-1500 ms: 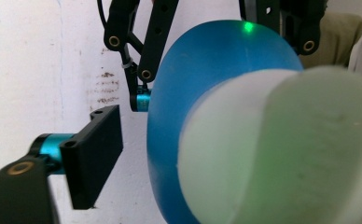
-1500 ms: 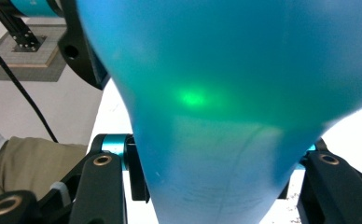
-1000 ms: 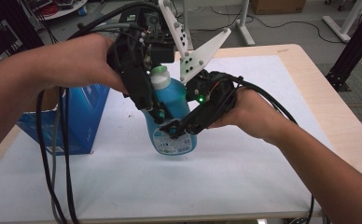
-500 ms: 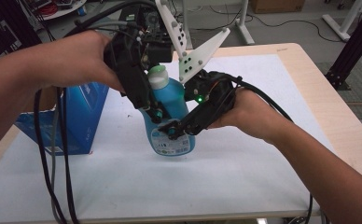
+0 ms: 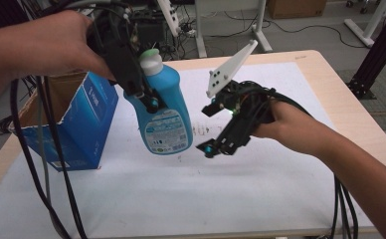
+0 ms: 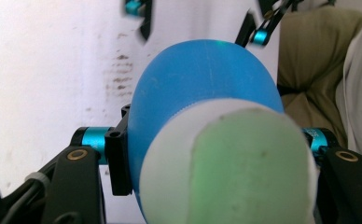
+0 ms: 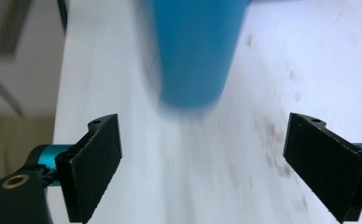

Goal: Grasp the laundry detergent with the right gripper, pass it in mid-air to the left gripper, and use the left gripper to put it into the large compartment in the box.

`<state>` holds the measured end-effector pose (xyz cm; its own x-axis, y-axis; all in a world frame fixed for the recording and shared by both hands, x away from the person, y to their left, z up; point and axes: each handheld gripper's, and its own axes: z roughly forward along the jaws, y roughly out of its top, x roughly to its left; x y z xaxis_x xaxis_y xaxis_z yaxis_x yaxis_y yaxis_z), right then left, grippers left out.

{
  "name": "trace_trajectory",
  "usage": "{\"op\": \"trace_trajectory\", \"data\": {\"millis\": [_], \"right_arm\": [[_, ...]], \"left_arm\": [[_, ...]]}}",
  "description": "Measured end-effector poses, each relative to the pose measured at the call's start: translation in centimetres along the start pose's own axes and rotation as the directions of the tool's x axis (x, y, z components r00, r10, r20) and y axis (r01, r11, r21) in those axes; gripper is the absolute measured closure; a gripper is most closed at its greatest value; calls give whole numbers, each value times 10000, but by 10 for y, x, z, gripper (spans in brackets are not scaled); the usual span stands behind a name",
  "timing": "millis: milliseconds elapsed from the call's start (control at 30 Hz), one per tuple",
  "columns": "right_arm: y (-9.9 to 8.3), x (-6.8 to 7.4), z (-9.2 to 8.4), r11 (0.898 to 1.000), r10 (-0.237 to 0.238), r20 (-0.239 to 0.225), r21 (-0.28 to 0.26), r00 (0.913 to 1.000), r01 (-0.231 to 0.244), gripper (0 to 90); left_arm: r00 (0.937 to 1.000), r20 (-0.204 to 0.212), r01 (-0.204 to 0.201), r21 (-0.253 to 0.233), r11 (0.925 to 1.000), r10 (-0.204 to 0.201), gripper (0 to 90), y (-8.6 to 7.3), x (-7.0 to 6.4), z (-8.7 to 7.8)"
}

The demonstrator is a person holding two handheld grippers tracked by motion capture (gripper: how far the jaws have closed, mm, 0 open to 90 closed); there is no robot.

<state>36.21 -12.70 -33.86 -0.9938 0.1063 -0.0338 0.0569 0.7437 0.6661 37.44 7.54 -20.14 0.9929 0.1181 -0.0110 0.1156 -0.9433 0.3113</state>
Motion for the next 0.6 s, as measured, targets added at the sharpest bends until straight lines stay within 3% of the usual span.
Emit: {"op": "trace_trajectory", "data": {"millis": [67, 167, 267, 300, 333, 400, 533, 600], "right_arm": [[-4, 1, -5, 9963, -167, -4, 841, 9999, 167, 108], [-9, -1, -17, 9907, -69, -161, 1361, 9998, 90, 107], [-13, -5, -31, 9879, 422, -75, 1499, 9991, -406, 95], [-15, -7, -35, 9865, 545, 18, 1547, 9985, -541, 12], [-15, -8, -38, 9854, 601, 136, 1590, 9981, -615, 6], [-22, -12, -56, 9826, 838, 353, 1632, 9959, -885, 6], [-27, -13, -67, 9835, 842, 607, 1556, 9946, -927, 7], [-30, -14, -72, 9811, 1101, 396, 1558, 9931, -1150, 7]], "left_arm": [[9997, -172, 199, -19, 9998, -199, 377, -2, 2, -6], [9972, -449, 602, 18, 9982, -600, 377, -6, 8, -18], [9923, -653, 1059, 129, 9943, -1048, 377, -11, 13, -29], [9915, -659, 1139, 157, 9934, -1126, 377, -12, 14, -31], [9891, -722, 1299, 185, 9914, -1283, 377, -15, 16, -36], [9832, -827, 1653, 246, 9859, -1627, 377, -19, 20, -46], [9697, -1074, 2212, 35, 9752, -2195, 377, -27, 24, -64], [9627, -1154, 2460, -39, 9693, -2448, 377, -31, 25, -72]]}}
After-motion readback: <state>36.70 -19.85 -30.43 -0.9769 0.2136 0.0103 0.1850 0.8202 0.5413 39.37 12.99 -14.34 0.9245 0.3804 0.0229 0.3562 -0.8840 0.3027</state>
